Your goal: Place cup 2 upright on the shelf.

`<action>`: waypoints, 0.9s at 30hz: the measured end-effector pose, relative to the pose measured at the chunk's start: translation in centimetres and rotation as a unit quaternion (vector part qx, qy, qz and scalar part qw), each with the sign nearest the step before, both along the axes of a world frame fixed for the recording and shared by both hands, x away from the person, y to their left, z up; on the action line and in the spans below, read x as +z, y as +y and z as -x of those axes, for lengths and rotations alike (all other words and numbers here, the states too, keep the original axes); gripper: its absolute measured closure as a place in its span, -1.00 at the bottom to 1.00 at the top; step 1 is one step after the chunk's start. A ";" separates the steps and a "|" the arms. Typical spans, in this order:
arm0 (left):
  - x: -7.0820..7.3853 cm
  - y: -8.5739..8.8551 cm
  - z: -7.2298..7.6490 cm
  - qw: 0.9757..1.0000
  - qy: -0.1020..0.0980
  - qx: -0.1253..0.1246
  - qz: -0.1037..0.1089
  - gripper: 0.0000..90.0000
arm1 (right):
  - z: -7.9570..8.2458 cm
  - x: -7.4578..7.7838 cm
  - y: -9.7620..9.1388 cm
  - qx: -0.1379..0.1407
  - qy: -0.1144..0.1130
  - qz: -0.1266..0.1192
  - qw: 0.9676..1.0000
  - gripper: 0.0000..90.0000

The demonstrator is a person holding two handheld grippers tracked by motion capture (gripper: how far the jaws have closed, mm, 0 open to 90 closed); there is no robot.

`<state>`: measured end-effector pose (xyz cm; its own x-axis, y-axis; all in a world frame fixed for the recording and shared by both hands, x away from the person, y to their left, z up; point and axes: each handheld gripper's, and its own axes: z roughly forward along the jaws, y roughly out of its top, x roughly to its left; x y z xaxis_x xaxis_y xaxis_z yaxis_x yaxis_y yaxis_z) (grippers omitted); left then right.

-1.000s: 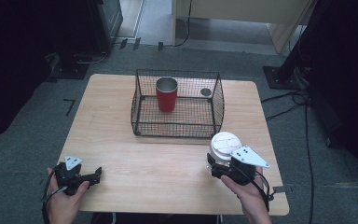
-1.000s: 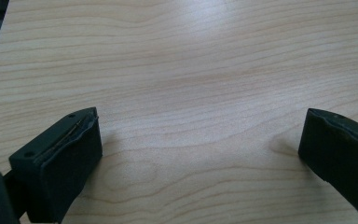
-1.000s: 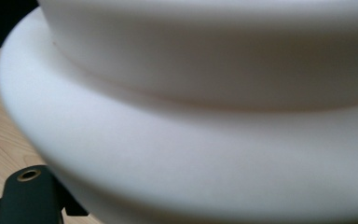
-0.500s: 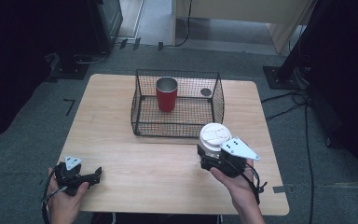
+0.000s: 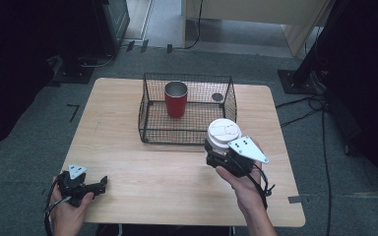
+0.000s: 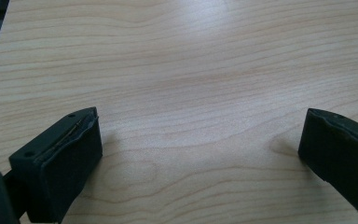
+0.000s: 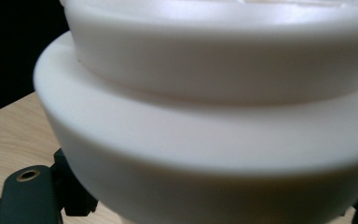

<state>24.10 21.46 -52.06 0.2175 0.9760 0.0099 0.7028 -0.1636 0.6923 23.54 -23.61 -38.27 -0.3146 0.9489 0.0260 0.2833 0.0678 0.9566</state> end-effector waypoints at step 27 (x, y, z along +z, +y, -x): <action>0.0 0.0 0.0 1.000 0.000 0.000 0.000 -1.00 | -3.6 0.3 1.2 -0.021 -0.081 -0.022 0.996 -0.64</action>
